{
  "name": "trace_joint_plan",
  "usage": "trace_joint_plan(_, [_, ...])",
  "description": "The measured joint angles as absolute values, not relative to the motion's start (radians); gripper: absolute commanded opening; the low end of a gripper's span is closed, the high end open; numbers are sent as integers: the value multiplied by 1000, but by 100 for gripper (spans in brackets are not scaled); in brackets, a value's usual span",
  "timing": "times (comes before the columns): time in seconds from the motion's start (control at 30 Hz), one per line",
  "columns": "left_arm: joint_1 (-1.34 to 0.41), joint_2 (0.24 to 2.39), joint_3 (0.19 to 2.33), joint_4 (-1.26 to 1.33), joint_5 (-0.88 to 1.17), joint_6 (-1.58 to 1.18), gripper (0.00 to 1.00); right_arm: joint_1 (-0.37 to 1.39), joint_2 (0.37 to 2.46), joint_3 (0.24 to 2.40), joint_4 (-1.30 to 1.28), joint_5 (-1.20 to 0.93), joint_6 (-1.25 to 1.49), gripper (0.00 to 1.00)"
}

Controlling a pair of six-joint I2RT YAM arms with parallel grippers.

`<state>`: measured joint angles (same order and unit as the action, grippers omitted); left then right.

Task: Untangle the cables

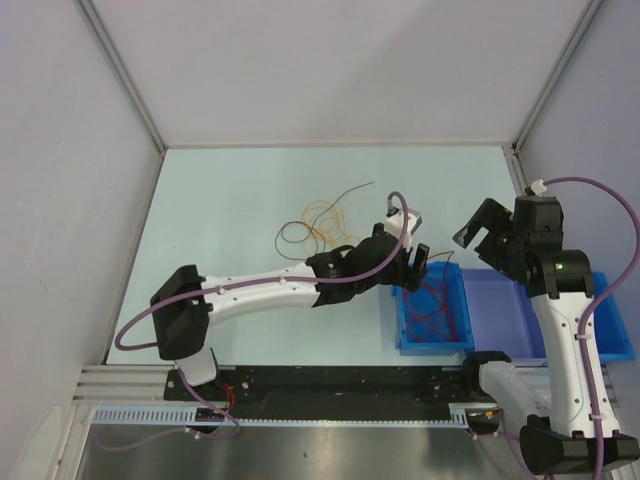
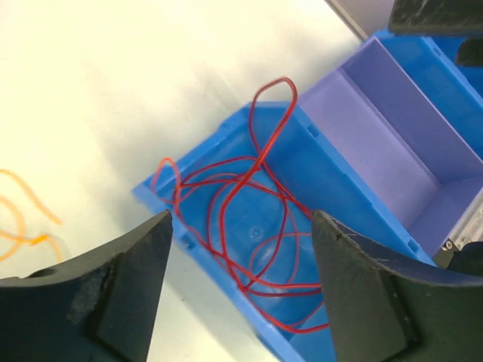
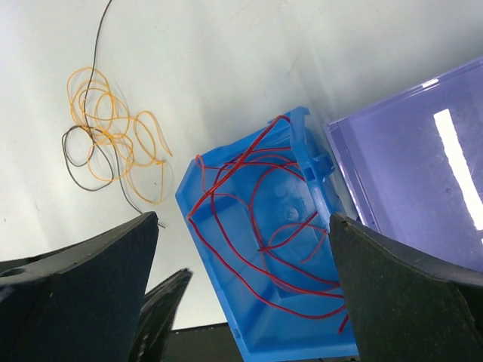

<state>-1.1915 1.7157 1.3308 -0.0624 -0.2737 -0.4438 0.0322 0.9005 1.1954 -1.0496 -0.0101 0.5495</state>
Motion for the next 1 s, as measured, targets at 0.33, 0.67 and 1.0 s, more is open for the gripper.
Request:
trace_joint_plan(0.33, [-1130, 1589, 1311, -191, -397, -447, 79, 33, 907, 1195, -986, -89, 556, 99])
trace_joint_plan(0.67, [-926, 1551, 1193, -255, -432, -452, 78, 81, 941, 1195, -928, -118, 560, 97])
trace_joint_plan(1.0, [-805, 1746, 1230, -215, -394, -414, 70, 123, 998, 1195, -883, -118, 560, 97])
